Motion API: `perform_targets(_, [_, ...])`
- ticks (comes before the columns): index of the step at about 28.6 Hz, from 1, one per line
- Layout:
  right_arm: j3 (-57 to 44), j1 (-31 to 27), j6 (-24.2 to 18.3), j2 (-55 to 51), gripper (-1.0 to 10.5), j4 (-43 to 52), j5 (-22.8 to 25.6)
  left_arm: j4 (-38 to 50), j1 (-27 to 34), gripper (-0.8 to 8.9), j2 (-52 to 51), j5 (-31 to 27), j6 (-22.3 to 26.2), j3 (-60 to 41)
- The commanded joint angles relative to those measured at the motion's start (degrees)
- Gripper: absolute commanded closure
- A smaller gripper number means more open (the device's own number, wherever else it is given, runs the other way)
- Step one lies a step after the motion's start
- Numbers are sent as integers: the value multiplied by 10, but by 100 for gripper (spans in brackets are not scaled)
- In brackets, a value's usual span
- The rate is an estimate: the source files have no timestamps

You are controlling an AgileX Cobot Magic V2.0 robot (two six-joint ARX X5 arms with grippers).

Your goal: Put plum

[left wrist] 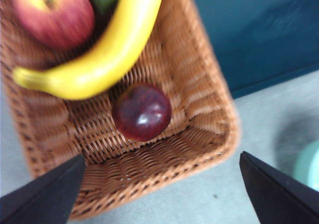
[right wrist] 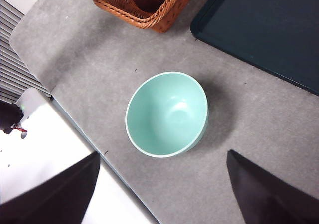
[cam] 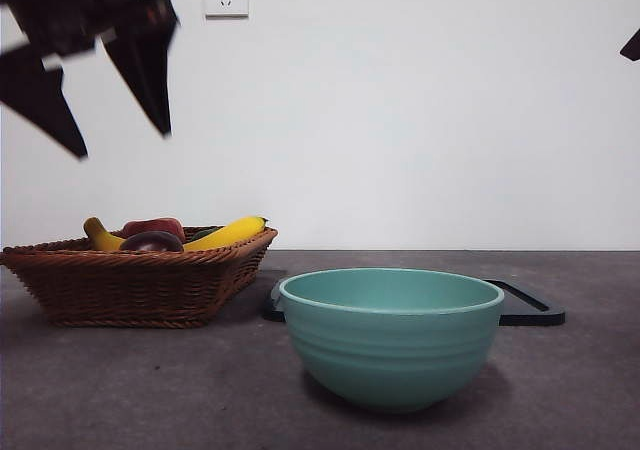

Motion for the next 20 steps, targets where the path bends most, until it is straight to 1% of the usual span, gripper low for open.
perform_targets(1, [10,3,2,3,538,8,-1,22,-3,318,39,-4,-1,12])
perform_targets(8, [10,3,2,3,538,9,-1,64,-3,318,106,-7,-1,12])
perform_targets(17, [10,3,2,3,538,16,-1,90,-3,319,172,-17,0,12])
perform_targets(19, [10,3,3,3,538,18,-1,95,-3,334,179,-17,0,12])
perform_targets(20, [10,3,5,3,538,18,-1,95,-5,359,182,-17,0,12])
